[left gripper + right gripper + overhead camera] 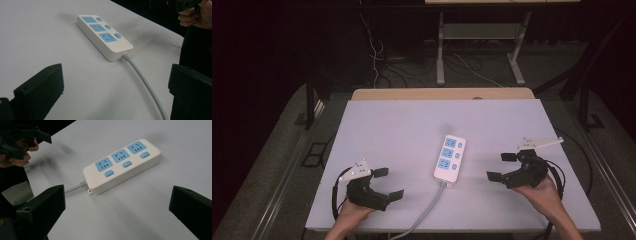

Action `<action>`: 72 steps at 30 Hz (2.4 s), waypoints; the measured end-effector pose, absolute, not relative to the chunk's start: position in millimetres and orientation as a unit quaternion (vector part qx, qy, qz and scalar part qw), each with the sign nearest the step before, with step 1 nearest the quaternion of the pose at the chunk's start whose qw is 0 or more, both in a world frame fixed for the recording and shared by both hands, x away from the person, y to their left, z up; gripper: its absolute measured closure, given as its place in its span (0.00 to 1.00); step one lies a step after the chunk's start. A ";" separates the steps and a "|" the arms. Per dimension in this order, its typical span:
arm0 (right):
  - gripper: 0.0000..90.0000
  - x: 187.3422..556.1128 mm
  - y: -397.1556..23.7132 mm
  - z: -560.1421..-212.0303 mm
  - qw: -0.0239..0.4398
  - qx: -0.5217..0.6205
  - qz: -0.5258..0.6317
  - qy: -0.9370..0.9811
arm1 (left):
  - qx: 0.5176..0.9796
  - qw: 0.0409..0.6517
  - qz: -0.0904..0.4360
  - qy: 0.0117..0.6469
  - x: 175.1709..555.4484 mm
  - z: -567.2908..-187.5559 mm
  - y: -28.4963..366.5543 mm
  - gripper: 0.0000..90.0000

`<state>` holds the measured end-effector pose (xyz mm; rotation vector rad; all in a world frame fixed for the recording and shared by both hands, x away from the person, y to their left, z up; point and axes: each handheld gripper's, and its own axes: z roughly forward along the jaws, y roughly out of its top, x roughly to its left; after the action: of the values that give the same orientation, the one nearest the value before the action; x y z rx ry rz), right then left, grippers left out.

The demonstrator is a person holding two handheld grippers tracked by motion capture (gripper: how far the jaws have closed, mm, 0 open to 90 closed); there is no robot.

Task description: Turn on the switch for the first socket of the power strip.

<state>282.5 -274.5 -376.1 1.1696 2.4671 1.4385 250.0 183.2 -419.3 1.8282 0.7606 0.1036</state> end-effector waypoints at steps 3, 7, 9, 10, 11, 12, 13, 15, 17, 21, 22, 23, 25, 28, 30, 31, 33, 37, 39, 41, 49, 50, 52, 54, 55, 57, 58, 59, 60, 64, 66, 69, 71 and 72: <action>0.00 285.2 -271.8 -373.2 0.025 0.376 0.464 0.802 | 0.772 0.547 0.043 0.321 250.4 -419.6 183.5 0.00; 0.00 290.0 -266.6 -369.2 0.025 0.367 0.460 0.808 | 0.774 0.544 0.043 0.320 250.4 -419.8 182.7 0.00; 0.00 292.7 -263.6 -367.8 0.025 0.364 0.457 0.811 | 0.775 0.544 0.044 0.320 250.1 -419.9 181.8 0.00; 0.00 293.8 -262.4 -367.0 0.024 0.364 0.455 0.812 | 0.775 0.544 0.044 0.320 250.1 -419.9 181.8 0.00; 0.00 295.2 -261.1 -366.4 0.023 0.363 0.454 0.813 | 0.774 0.544 0.043 0.320 249.9 -419.9 181.2 0.00; 0.00 296.4 -259.7 -365.8 0.021 0.363 0.452 0.815 | 0.775 0.544 0.044 0.319 249.9 -419.9 181.3 0.00; 0.00 296.4 -259.7 -365.8 0.021 0.363 0.452 0.815 | 0.775 0.544 0.044 0.319 249.9 -419.9 181.3 0.00; 0.00 299.8 -255.9 -364.2 0.020 0.358 0.450 0.818 | 0.775 0.544 0.043 0.320 250.3 -420.2 181.5 0.00; 0.00 301.7 -253.6 -362.8 0.018 0.355 0.448 0.821 | 0.775 0.544 0.043 0.320 250.3 -420.3 181.5 0.00; 0.00 305.7 -250.1 -357.9 0.017 0.351 0.445 0.824 | 0.777 0.542 0.042 0.318 250.4 -420.6 180.3 0.00; 0.00 306.9 -249.2 -356.7 0.017 0.351 0.445 0.823 | 0.777 0.542 0.041 0.318 250.3 -420.6 180.0 0.00; 0.00 308.2 -248.3 -355.5 0.017 0.350 0.444 0.825 | 0.777 0.542 0.041 0.318 250.3 -420.6 179.7 0.00; 0.00 309.5 -247.0 -354.5 0.017 0.349 0.444 0.825 | 0.778 0.541 0.041 0.317 250.3 -420.7 179.5 0.00; 0.00 314.0 -242.9 -352.3 0.017 0.343 0.440 0.829 | 0.778 0.541 0.041 0.317 250.3 -420.8 179.3 0.00; 0.00 318.8 -237.6 -351.6 0.014 0.340 0.436 0.833 | 0.778 0.541 0.041 0.317 250.4 -420.8 179.6 0.00; 0.00 320.8 -235.9 -351.9 0.015 0.337 0.434 0.835 | 0.778 0.541 0.041 0.317 250.4 -420.8 179.9 0.00; 0.00 324.4 -232.3 -352.2 0.013 0.335 0.431 0.838 | 0.777 0.541 0.041 0.317 250.6 -420.8 180.3 0.00; 0.00 331.0 -225.9 -353.1 0.010 0.332 0.426 0.842 | 0.777 0.541 0.042 0.318 250.6 -420.8 180.8 0.00; 0.00 333.3 -222.9 -353.7 0.009 0.330 0.423 0.844 | 0.777 0.541 0.042 0.318 250.9 -421.1 180.8 0.00; 0.00 336.0 -220.3 -354.4 0.007 0.331 0.421 0.845 | 0.777 0.541 0.042 0.319 251.2 -421.1 180.9 0.00; 0.00 345.6 -209.5 -355.8 0.003 0.325 0.412 0.851 | 0.779 0.537 0.043 0.319 251.5 -421.6 181.1 0.00; 0.00 346.3 -208.0 -355.9 0.002 0.326 0.411 0.851 | 0.780 0.537 0.043 0.319 251.7 -421.7 181.3 0.00; 0.00 348.0 -205.3 -356.8 0.000 0.324 0.409 0.853 | 0.780 0.537 0.043 0.320 251.7 -421.7 181.4 0.00; 0.00 348.6 -204.1 -357.5 -0.001 0.324 0.408 0.854 | 0.780 0.537 0.043 0.320 251.9 -421.8 181.6 0.00; 0.00 350.0 -201.9 -358.9 -0.003 0.322 0.404 0.856 | 0.780 0.536 0.043 0.319 252.1 -421.8 182.0 0.00; 0.00 351.3 -200.1 -360.4 -0.004 0.322 0.401 0.858 | 0.780 0.536 0.043 0.320 252.1 -421.9 182.1 0.00; 0.00 351.9 -199.1 -361.3 -0.005 0.321 0.400 0.858 | 0.780 0.536 0.043 0.320 252.1 -421.9 182.1 0.00; 0.00 352.5 -198.4 -361.9 -0.005 0.322 0.399 0.859 | 0.780 0.536 0.043 0.320 252.4 -422.0 182.2 0.00; 0.00 352.5 -198.4 -361.9 -0.005 0.322 0.399 0.859 | 0.780 0.536 0.043 0.320 252.4 -422.0 182.2 0.00; 0.00 356.2 -194.9 -366.4 -0.010 0.322 0.394 0.861 | 0.781 0.534 0.045 0.320 252.7 -422.2 182.0 0.00; 0.00 356.9 -194.1 -367.6 -0.010 0.321 0.393 0.862 | 0.782 0.534 0.045 0.320 252.9 -422.2 182.1 0.00; 0.00 358.9 -191.7 -370.8 -0.013 0.321 0.389 0.864 | 0.782 0.533 0.046 0.320 253.1 -422.3 182.3 0.00; 0.00 360.8 -188.7 -374.4 -0.018 0.319 0.385 0.866 | 0.783 0.531 0.046 0.320 253.2 -422.5 182.3 0.00; 0.00 360.8 -188.7 -374.4 -0.018 0.319 0.385 0.866 | 0.783 0.531 0.046 0.320 253.2 -422.5 182.3 0.00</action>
<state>360.8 -188.7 -374.4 1.0150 2.7514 1.2246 253.2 182.3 -422.5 1.8684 0.7638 0.1087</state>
